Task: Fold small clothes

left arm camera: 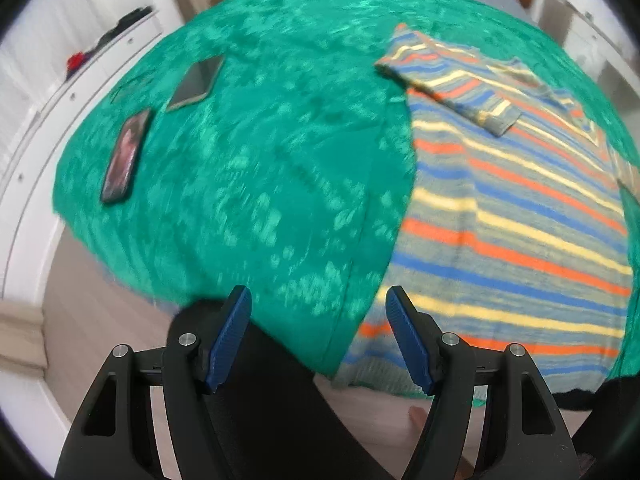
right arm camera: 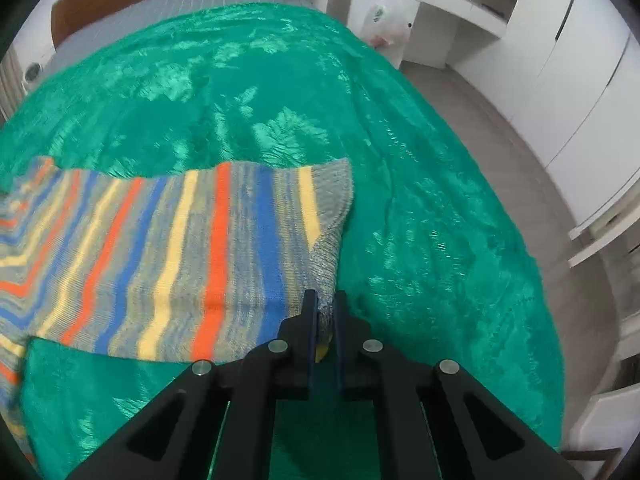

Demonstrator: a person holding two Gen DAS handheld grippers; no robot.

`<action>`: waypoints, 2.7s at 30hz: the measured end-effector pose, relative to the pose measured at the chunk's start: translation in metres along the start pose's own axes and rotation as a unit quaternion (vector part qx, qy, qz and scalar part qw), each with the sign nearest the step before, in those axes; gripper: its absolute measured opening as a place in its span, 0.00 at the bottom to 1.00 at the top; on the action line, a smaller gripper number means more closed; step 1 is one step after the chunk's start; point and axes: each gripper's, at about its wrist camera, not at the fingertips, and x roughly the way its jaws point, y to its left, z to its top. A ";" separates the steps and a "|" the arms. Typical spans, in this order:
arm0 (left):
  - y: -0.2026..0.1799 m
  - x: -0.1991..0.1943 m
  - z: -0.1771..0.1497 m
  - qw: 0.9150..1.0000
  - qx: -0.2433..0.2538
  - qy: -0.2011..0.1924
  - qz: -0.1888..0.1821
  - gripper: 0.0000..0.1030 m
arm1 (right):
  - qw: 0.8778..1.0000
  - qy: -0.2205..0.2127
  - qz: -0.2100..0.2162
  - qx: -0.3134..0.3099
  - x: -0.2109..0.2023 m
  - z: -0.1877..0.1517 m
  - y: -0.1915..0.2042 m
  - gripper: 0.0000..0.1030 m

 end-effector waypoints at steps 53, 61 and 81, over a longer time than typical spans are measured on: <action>-0.058 0.106 0.320 0.974 0.195 -0.067 -0.093 0.93 | 0.940 0.008 0.305 -0.153 -0.063 0.083 0.168 0.80; -0.131 0.206 0.353 0.955 0.280 0.022 -0.101 0.90 | 0.921 0.059 0.313 -0.226 0.013 0.143 0.248 0.80; -0.183 0.203 0.382 0.968 0.223 -0.119 -0.001 0.03 | 0.922 -0.081 0.025 -0.378 0.039 0.150 0.324 0.03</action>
